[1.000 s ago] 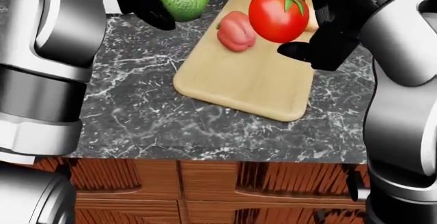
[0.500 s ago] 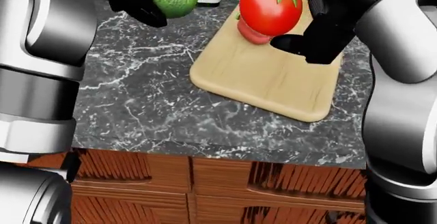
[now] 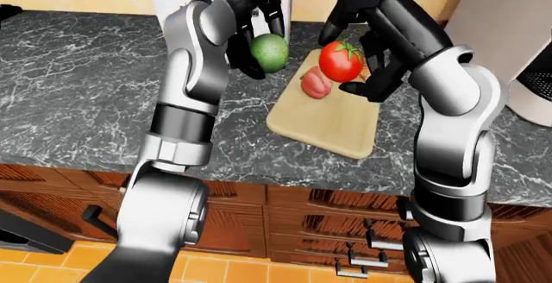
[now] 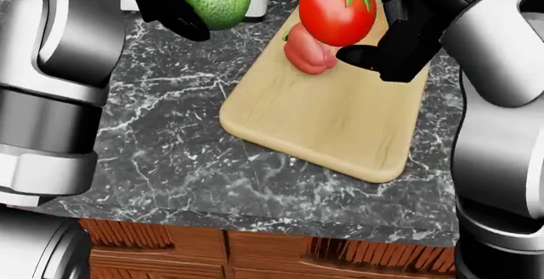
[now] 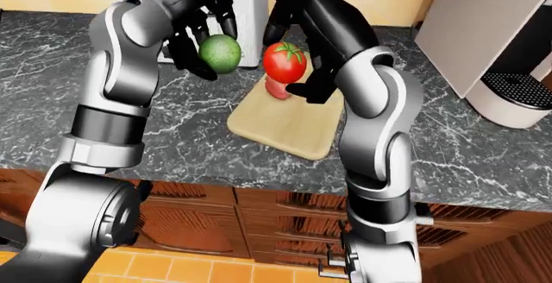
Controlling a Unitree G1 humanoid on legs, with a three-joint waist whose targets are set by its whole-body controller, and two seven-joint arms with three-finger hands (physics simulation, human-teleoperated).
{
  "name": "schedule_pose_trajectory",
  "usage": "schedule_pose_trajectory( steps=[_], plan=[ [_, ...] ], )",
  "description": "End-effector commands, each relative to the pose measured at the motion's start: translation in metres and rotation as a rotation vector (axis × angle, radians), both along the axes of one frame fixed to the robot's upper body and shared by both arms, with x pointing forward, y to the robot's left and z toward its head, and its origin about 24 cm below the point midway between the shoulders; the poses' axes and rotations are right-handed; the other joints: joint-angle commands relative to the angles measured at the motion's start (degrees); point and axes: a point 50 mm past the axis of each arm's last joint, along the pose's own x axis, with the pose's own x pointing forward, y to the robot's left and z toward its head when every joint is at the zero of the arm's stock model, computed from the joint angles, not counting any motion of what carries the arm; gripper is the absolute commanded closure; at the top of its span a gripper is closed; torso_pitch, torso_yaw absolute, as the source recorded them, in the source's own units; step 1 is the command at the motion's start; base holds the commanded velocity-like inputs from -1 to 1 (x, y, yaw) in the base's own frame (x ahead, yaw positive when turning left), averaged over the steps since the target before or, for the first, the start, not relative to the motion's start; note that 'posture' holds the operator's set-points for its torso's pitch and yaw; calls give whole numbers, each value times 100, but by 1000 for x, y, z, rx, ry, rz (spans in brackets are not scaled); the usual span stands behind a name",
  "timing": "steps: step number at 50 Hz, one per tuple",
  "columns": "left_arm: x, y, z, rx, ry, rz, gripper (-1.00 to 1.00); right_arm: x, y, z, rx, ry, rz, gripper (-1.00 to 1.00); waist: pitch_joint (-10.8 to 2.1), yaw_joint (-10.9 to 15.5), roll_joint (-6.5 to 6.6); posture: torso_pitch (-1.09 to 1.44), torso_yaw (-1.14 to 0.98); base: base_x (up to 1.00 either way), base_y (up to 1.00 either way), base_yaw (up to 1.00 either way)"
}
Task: Place the avocado, onion, tomato and bell pepper on the cutting board.
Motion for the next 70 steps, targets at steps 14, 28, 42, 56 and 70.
schedule_pose_trajectory(
  steps=[14, 28, 42, 56, 70],
  plan=[
    [-11, -1, 33, -16, -131, -15, 100, -10, 0, 23, 14, -131, -9, 100, -290, 52, -78, 0, 0, 0, 0, 0],
    [-11, -2, 31, -16, -132, -12, 100, -17, -16, 42, -35, -180, -89, 100, -236, 48, -85, 0, 0, 0, 0, 0],
    [-11, 1, 36, -16, -139, -5, 100, -7, -41, 35, -138, -67, -167, 100, -215, 53, -111, 0, 0, 0, 0, 0],
    [-10, 1, 32, -14, -134, -6, 100, 25, -48, 4, -202, 79, -135, 100, -271, 48, -119, 0, 0, 0, 0, 0],
    [-11, 0, 34, -11, -135, -7, 100, 49, -57, -3, -203, 102, -156, 100, -307, 59, -141, 0, 0, 0, 0, 0]
  ],
)
